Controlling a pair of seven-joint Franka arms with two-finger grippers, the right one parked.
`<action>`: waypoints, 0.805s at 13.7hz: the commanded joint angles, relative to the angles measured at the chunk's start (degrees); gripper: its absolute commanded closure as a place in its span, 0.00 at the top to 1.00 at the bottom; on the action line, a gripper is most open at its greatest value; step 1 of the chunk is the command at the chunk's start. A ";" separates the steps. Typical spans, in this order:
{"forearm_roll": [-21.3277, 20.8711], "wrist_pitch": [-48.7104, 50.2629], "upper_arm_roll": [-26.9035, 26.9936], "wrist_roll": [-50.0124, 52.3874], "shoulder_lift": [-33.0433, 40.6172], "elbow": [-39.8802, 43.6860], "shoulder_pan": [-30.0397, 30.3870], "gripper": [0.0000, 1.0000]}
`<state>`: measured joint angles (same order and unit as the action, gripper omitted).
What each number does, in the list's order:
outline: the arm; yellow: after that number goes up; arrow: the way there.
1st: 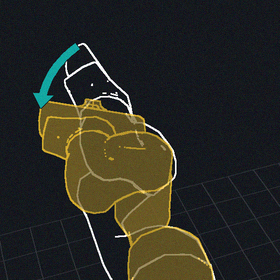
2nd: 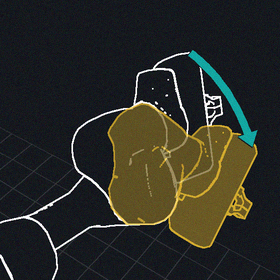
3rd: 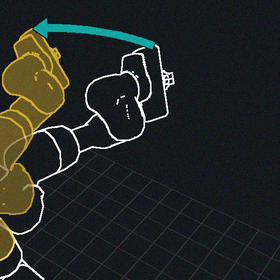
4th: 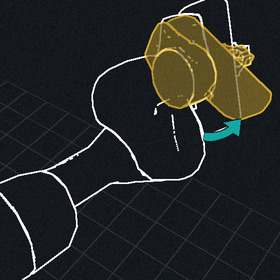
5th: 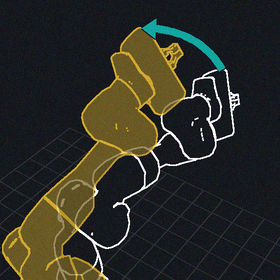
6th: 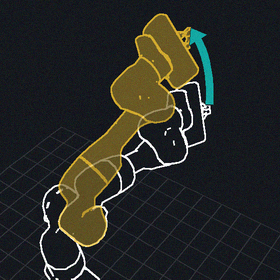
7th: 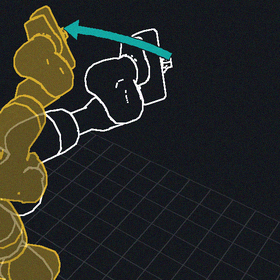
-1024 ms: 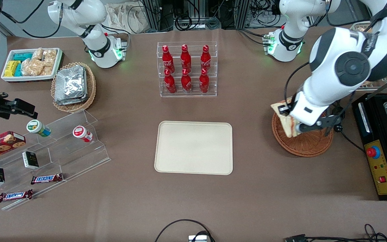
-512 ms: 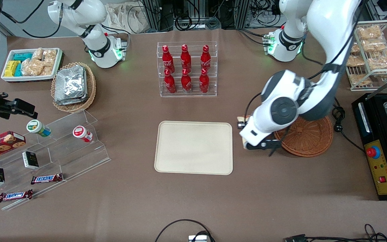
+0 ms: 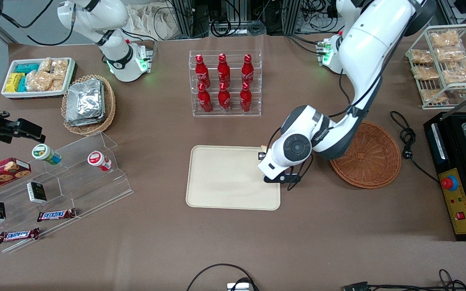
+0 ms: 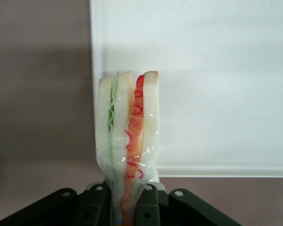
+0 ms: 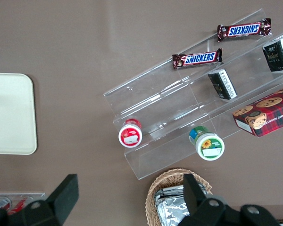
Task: Place sandwich from basket to tray
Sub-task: 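Carry the sandwich over the beige tray and lower it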
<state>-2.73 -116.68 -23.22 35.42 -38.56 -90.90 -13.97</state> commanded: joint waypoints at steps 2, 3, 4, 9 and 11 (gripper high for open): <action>-1.39 -1.36 0.10 -0.17 -3.10 1.95 -0.97 0.00; -2.44 -1.36 0.19 -0.87 -3.36 1.95 -0.88 0.00; -4.02 -1.36 0.19 -1.49 -3.54 2.04 -0.88 0.00; -4.91 -4.52 0.19 -4.21 -5.21 2.13 -0.88 0.28; -4.91 -4.43 0.19 -6.15 -4.95 2.13 -0.44 0.99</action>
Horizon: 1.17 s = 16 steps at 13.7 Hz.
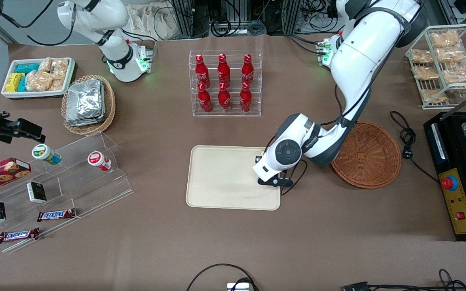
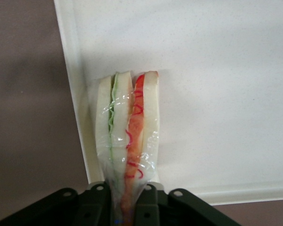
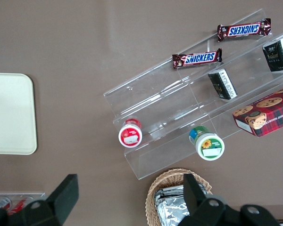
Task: Place sandwich from basket to tray
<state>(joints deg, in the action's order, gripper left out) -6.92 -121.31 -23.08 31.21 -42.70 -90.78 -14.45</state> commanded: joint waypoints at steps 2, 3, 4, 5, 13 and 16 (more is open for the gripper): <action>-0.73 0.72 0.06 -3.78 0.24 2.10 0.47 1.00; -0.73 1.07 0.06 -3.79 1.64 1.93 0.91 1.00; -0.73 2.38 0.06 -3.70 3.31 1.84 0.83 1.00; -0.73 4.57 0.06 -3.70 4.89 1.84 1.00 1.00; 0.50 6.44 0.06 -3.62 35.19 -24.58 6.18 1.00; 0.59 12.04 0.14 -3.62 41.55 -25.77 8.38 1.00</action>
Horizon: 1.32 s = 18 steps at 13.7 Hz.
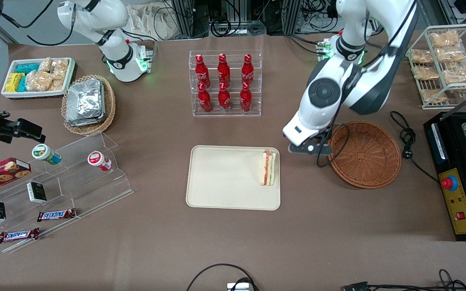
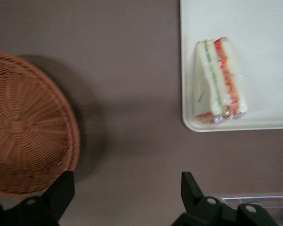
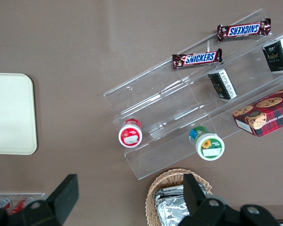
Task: Place sandwich from basket to tray
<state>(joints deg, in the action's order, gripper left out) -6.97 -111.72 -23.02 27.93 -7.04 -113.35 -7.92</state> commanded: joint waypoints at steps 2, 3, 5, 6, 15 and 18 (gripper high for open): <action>0.64 6.06 0.17 -0.60 6.60 0.30 4.22 1.00; 0.64 7.55 0.17 -2.60 6.51 2.67 5.45 1.00; 2.74 9.67 0.17 -9.44 6.42 5.49 10.01 1.00; 3.97 10.63 0.17 -12.26 6.60 6.11 12.38 1.00; 5.13 12.68 1.47 -19.23 5.11 11.48 19.09 1.00; 5.13 13.54 13.91 -19.76 5.02 12.27 8.14 1.00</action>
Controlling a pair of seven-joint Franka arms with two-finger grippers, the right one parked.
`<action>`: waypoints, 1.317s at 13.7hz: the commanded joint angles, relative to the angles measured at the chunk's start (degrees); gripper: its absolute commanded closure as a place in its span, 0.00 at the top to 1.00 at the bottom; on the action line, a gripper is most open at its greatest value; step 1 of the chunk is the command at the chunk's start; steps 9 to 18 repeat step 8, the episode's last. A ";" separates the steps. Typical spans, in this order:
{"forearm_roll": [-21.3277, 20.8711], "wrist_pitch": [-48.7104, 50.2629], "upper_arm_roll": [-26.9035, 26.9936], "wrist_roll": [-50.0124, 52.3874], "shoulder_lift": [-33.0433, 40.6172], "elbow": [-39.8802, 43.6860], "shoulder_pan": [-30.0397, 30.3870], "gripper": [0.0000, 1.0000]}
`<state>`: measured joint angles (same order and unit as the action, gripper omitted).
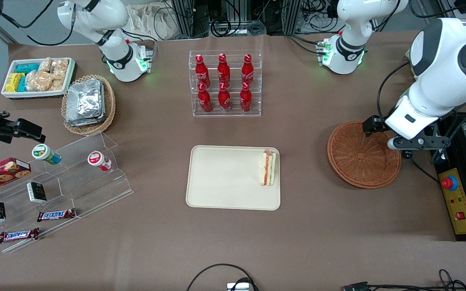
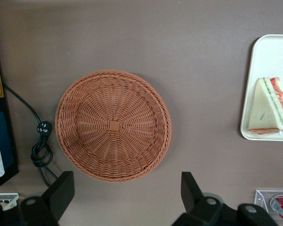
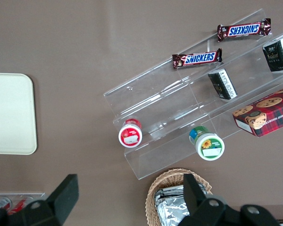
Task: Place sandwich from basket to tray
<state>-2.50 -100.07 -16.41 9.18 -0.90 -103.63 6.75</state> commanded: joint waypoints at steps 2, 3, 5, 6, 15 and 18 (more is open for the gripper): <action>0.74 2.08 16.11 -1.62 -0.86 2.64 -14.27 1.00; 0.83 3.38 17.19 -4.76 -1.12 3.34 -14.83 1.00; 0.83 6.98 17.29 -7.86 -3.83 9.02 -14.83 1.00; 0.83 8.91 17.38 -7.86 -5.93 12.54 -14.83 1.00; 0.65 12.17 17.38 -7.69 -8.76 17.12 -14.83 1.00; 0.65 12.17 17.38 -7.69 -8.76 17.12 -14.83 1.00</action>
